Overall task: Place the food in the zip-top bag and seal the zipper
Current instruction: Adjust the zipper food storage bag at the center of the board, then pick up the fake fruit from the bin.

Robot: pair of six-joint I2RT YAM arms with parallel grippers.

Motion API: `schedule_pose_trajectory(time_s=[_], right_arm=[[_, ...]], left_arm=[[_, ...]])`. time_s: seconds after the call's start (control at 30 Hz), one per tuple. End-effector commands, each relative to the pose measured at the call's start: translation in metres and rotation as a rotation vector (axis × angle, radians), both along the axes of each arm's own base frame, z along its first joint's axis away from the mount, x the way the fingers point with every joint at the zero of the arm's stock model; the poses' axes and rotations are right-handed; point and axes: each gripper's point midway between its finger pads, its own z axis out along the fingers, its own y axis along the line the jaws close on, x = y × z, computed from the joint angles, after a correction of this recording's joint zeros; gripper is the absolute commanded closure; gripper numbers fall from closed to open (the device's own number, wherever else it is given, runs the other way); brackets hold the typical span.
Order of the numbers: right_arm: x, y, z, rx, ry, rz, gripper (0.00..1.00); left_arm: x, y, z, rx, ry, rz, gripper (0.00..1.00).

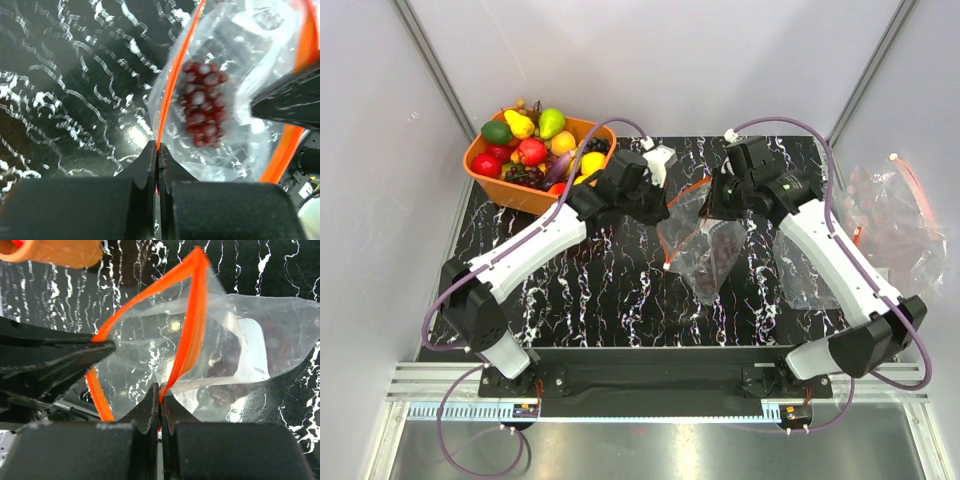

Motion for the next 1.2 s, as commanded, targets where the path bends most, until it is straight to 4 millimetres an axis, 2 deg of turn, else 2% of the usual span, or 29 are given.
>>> schedule_pose_trajectory(time_s=[0.0, 0.13, 0.17, 0.23, 0.27, 0.37, 0.4, 0.47, 0.57, 0.63, 0.67, 0.7, 0.73, 0.77, 0.8, 0.83, 1.0, 1.03, 1.07, 1.1, 1.17], right_arm=[[0.011, 0.011, -0.012, -0.002, 0.001, 0.029, 1.0], [0.017, 0.026, -0.026, 0.036, 0.022, 0.069, 1.0], [0.021, 0.03, -0.025, 0.051, 0.012, 0.076, 1.0], [0.022, 0.037, -0.03, 0.069, 0.02, 0.097, 1.0], [0.024, 0.039, -0.032, 0.077, 0.019, 0.1, 1.0], [0.026, 0.043, -0.039, 0.083, 0.031, 0.112, 1.0], [0.026, 0.043, -0.04, 0.084, 0.032, 0.112, 1.0], [0.027, 0.045, -0.041, 0.084, 0.029, 0.117, 1.0], [0.028, 0.046, -0.042, 0.088, 0.029, 0.123, 1.0], [0.028, 0.048, -0.041, 0.092, 0.025, 0.133, 1.0], [0.029, 0.048, -0.04, 0.095, 0.019, 0.134, 1.0], [0.029, 0.048, -0.04, 0.095, 0.017, 0.135, 1.0], [0.03, 0.049, -0.04, 0.095, 0.019, 0.138, 1.0], [0.03, 0.049, -0.04, 0.097, 0.018, 0.14, 1.0], [0.03, 0.05, -0.041, 0.095, 0.023, 0.144, 1.0], [0.031, 0.051, -0.04, 0.098, 0.019, 0.149, 1.0], [0.031, 0.057, -0.039, 0.115, 0.027, 0.173, 1.0], [0.031, 0.058, -0.038, 0.119, 0.023, 0.18, 1.0], [0.032, 0.058, -0.038, 0.118, 0.024, 0.181, 1.0], [0.032, 0.058, -0.039, 0.117, 0.025, 0.182, 1.0], [0.032, 0.06, -0.039, 0.119, 0.024, 0.19, 1.0]], left_arm=[[0.015, 0.017, 0.017, -0.075, -0.032, 0.05, 0.98], [0.034, 0.05, 0.013, -0.051, -0.06, 0.148, 0.32], [0.037, 0.057, 0.024, -0.066, -0.095, 0.171, 0.25], [0.039, 0.072, 0.025, -0.07, -0.118, 0.211, 0.17], [0.039, 0.083, 0.041, -0.095, -0.158, 0.244, 0.11], [0.045, 0.115, 0.064, -0.128, -0.211, 0.321, 0.06], [0.052, 0.135, 0.067, -0.112, -0.218, 0.377, 0.01], [0.06, 0.157, 0.075, -0.084, -0.246, 0.442, 0.01], [0.084, 0.204, 0.073, -0.001, -0.25, 0.595, 0.01], [0.098, 0.237, 0.064, 0.063, -0.216, 0.698, 0.01], [0.11, 0.25, 0.051, 0.111, -0.19, 0.746, 0.01], [0.117, 0.266, 0.056, 0.129, -0.192, 0.793, 0.01], [0.125, 0.274, 0.055, 0.146, -0.195, 0.828, 0.01], [0.135, 0.285, 0.044, 0.189, -0.185, 0.871, 0.01], [0.145, 0.295, 0.051, 0.191, -0.21, 0.906, 0.01], [0.151, 0.302, 0.05, 0.206, -0.22, 0.93, 0.01], [0.191, 0.355, 0.031, 0.339, -0.229, 1.065, 0.01], [0.199, 0.359, 0.037, 0.328, -0.235, 1.075, 0.01], [0.209, 0.359, 0.015, 0.34, -0.191, 1.053, 0.01], [0.215, 0.366, 0.01, 0.341, -0.181, 1.057, 0.01], [0.231, 0.367, -0.006, 0.348, -0.176, 1.047, 0.01]])
